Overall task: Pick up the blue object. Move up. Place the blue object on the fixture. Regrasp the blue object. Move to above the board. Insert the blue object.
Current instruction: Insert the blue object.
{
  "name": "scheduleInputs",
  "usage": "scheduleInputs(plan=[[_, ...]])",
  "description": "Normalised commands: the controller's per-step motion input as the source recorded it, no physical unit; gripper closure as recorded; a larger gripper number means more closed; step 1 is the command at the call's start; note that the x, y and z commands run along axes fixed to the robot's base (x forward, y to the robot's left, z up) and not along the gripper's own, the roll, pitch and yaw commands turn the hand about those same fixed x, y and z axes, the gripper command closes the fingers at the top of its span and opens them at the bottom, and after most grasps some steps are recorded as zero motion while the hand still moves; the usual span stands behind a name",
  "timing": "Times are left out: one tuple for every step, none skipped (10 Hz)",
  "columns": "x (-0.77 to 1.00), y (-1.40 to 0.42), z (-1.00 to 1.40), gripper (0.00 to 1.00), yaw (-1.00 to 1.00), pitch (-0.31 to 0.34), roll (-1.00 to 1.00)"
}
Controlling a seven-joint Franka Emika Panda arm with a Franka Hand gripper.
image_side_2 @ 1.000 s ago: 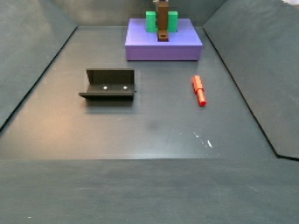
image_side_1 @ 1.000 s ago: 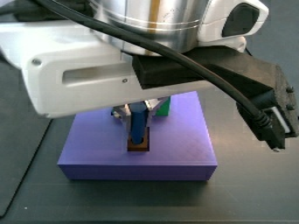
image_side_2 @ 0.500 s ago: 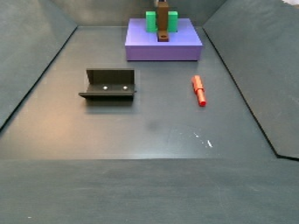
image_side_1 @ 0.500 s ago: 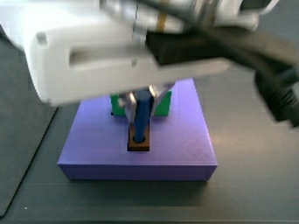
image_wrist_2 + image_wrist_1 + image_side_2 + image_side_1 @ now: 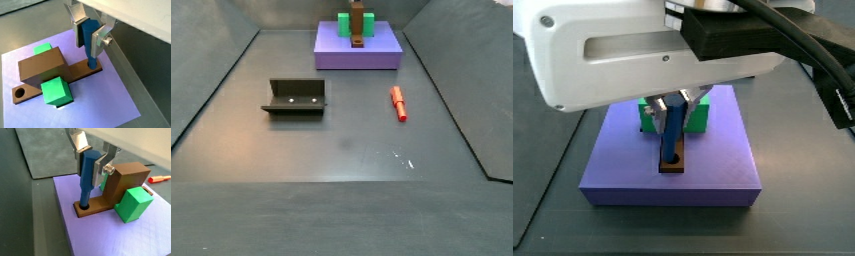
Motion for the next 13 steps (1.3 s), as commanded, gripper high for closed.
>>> scheduleInputs(plan=[[0.15,-0.02,-0.48,1.0,0.02,0.0,0.0],[0.27,0.0,-0.15,1.0,0.01,0.044,0.0],[0.52,0.07,0.23,1.0,0.0,0.24,0.0],[0.46,0.09,0.43,1.0,0.0,0.281,-0.06],[0.31,0.01,0.0,1.0,0.0,0.169,0.0],[0.24,0.0,-0.07,1.0,0.0,0.086,0.0],[0.19,0.0,-0.14,1.0,0.01,0.05,0.05],[0.17,0.0,-0.15,1.0,0.02,0.04,0.06],[0.17,0.0,-0.18,1.0,0.02,0.036,0.06],[0.09,0.0,-0.5,1.0,0.02,0.0,0.06],[0.04,0.02,-1.0,1.0,0.0,-0.077,0.05],[0.0,0.07,-1.0,1.0,0.0,-0.057,0.09],[0.0,0.08,-1.0,1.0,0.02,-0.054,0.09]])
